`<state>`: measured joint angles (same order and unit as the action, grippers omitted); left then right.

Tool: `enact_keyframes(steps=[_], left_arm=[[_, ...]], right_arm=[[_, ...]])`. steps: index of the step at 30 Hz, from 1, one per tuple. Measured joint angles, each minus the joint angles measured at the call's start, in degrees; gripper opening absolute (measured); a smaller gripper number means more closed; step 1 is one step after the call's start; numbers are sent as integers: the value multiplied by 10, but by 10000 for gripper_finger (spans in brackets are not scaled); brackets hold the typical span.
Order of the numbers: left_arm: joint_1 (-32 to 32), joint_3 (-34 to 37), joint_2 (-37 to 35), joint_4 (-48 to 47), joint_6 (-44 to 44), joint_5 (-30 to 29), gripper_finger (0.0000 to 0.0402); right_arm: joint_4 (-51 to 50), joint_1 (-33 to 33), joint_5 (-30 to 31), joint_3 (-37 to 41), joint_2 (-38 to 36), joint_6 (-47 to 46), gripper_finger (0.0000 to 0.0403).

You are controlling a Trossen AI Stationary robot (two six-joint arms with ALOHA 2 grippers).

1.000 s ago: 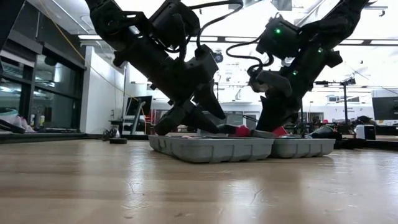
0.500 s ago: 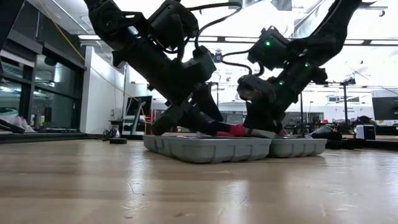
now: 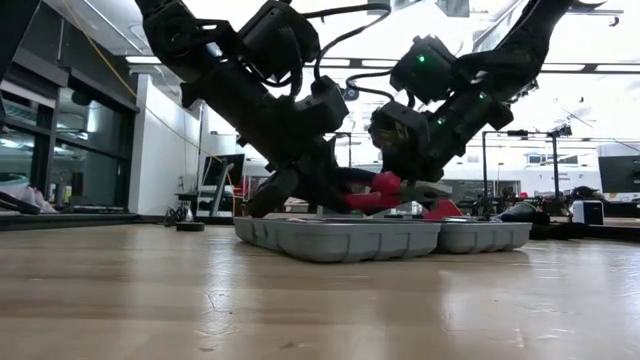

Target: Prefit tool cases

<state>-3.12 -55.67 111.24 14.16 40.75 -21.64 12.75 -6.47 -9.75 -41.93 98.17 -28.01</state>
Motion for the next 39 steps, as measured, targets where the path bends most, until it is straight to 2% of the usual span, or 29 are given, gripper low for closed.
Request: enact_keyframes(steps=[4, 9, 12, 20, 23, 32, 35, 39], left_arm=[[-10, 1, -12, -8, -47, -25, 58], [-26, 4, -47, -62, -64, -105, 58], [-27, 4, -74, -135, -85, -153, 58], [9, 11, -124, -361, -246, -266, 58], [35, 32, -143, -409, -318, -268, 58], [110, 92, -160, -425, -459, -171, 59], [115, 99, -160, -424, -484, -172, 101], [105, 99, -160, -431, -503, -227, 169]], right_arm=[[-11, 1, 23, -1, -1, 1, 0], [-17, 1, 33, -1, -1, 11, 0], [-37, 1, 50, -1, -2, 15, 0], [-69, 6, 74, -1, -1, 30, 0], [-70, 10, 85, -1, -1, 30, 0], [-72, 18, 108, -1, -1, 27, 0], [-71, 18, 109, -1, -1, 26, 0], [-69, 18, 109, -1, -2, 25, 0]])
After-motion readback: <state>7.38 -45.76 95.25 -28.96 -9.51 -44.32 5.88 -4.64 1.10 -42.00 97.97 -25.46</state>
